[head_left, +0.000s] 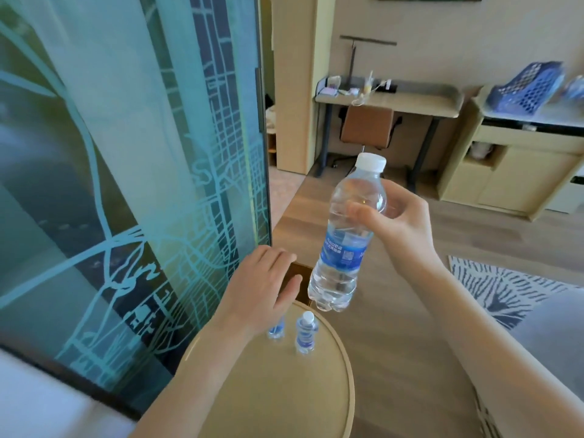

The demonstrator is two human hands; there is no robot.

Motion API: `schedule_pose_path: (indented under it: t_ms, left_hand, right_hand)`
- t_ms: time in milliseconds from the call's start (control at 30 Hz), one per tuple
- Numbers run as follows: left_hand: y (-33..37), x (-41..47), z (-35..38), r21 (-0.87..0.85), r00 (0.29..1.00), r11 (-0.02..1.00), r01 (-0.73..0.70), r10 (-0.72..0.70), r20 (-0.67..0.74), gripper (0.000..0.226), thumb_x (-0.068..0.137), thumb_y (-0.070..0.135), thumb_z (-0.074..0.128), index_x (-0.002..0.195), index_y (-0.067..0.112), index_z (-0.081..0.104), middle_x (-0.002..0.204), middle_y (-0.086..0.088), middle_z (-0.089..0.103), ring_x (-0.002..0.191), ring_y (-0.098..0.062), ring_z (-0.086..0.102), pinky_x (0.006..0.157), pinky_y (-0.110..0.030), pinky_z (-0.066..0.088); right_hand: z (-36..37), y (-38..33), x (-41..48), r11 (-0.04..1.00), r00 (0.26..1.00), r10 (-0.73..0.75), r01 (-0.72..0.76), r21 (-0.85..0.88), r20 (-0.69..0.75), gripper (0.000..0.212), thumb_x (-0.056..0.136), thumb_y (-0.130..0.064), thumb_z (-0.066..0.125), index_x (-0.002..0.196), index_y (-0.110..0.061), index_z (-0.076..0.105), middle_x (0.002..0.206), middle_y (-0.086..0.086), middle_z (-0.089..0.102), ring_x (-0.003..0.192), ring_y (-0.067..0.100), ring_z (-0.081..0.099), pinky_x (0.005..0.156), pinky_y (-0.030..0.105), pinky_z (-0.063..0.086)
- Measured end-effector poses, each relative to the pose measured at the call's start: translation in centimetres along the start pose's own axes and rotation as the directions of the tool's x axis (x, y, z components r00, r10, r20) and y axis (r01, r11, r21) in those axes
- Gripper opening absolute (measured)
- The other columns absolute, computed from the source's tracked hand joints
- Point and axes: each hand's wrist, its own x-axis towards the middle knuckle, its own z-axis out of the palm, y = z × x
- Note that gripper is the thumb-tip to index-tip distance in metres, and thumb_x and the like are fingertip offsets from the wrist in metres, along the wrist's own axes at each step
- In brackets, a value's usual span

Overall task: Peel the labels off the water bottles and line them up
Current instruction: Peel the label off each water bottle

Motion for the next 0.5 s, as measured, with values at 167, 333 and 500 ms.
schedule_pose_path:
  t_ms: [167, 333, 500]
  left_hand:
    - [0.6, -1.2, 0.3, 0.003, 1.0, 1.0, -0.005, 0.005, -0.01, 0.045, 0.095, 0.034, 0.043, 0.109, 0.001, 0.071, 0.099, -0.009, 0.072, 0.091, -0.03, 0.066, 0.079, -0.04, 0.057]
    - [1.0, -2.4, 0.4, -0.1, 0.997, 0.993, 0.059, -0.055, 0.049, 0.052, 0.097, 0.038, 0.038, 0.118, 0.003, 0.07, 0.108, -0.006, 0.072, 0.102, -0.026, 0.065, 0.091, -0.03, 0.047]
    - [1.9, -2.8, 0.6, -0.704, 0.923, 0.597, 0.384, -0.254, 0.289, 0.05, 0.092, 0.057, 0.045, 0.132, 0.031, 0.059, 0.125, 0.017, 0.067, 0.119, -0.003, 0.059, 0.101, -0.031, 0.046]
  right_hand:
    - [1.5, 0.4, -1.1, 0.996, 0.999, 0.036, -0.036, 0.079, 0.001, 0.039, 0.07, -0.034, 0.078, 0.104, -0.015, 0.077, 0.091, -0.003, 0.079, 0.087, 0.011, 0.076, 0.069, 0.019, 0.056]
    - [2.3, 0.8, -1.6, 0.994, 0.997, 0.077, -0.08, 0.081, 0.031, 0.035, 0.072, -0.025, 0.081, 0.104, -0.012, 0.077, 0.094, 0.002, 0.08, 0.091, 0.019, 0.076, 0.075, 0.027, 0.06]
    - [2.7, 0.2, -0.8, 0.973, 0.989, 0.141, -0.145, 0.181, 0.031, 0.029, 0.076, -0.021, 0.078, 0.104, -0.011, 0.077, 0.092, 0.006, 0.08, 0.087, 0.026, 0.077, 0.071, 0.032, 0.061]
